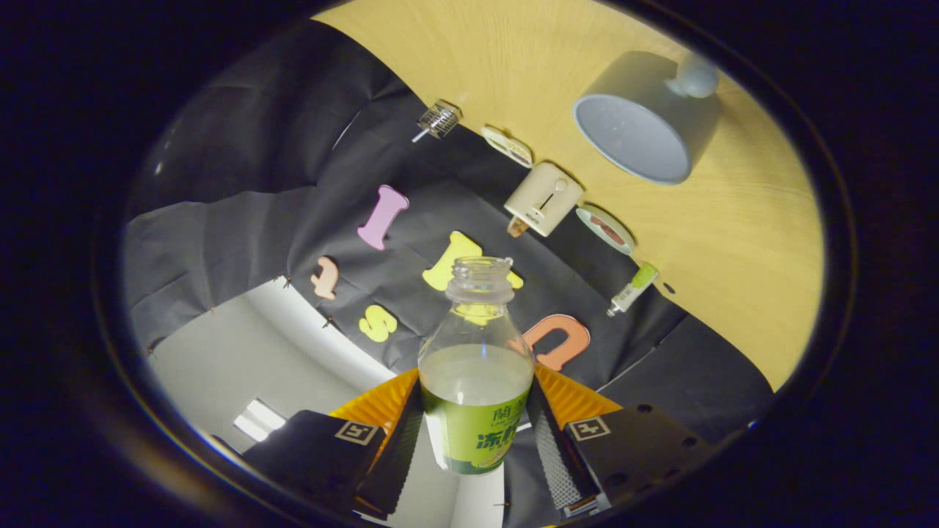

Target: Take the bottle from table, then pour the juice into the cup, finally place the bottle on the coaster

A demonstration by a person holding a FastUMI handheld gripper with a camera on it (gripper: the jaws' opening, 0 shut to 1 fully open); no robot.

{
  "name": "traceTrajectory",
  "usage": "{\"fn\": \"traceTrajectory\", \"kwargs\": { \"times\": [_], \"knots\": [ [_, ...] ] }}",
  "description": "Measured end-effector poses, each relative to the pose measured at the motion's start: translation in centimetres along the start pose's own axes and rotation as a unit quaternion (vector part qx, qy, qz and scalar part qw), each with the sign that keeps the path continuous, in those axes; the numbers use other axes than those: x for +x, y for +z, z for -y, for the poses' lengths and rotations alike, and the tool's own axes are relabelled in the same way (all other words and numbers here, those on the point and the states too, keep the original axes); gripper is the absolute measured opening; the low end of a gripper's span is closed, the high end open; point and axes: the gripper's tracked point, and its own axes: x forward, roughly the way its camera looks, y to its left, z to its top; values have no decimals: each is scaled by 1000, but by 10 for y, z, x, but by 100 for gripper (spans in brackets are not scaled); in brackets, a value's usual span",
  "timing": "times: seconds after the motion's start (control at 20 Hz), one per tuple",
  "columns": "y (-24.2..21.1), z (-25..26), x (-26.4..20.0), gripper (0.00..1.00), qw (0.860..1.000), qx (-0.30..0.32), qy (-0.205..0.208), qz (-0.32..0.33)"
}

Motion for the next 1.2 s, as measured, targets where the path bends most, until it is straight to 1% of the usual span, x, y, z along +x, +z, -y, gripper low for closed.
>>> {"fn": "traceTrajectory", "kwargs": {
  "times": [0.3, 0.55, 0.8, 0.85, 1.0, 1.05, 1.2],
  "knots": [
    [3, 7, -2, 79, 1000, 10, -4, 0],
    [2, 10, -1, 79, 1000, -14, -16, 1],
    [8, 8, -5, 79, 997, -73, -34, 13],
    [11, 11, -8, 79, 994, -94, -47, 17],
    [20, 21, -10, 79, 982, -165, -90, 33],
    [17, 19, -10, 79, 979, -179, -94, 29],
    [7, 16, -9, 79, 974, -207, -87, 10]
  ]
}}
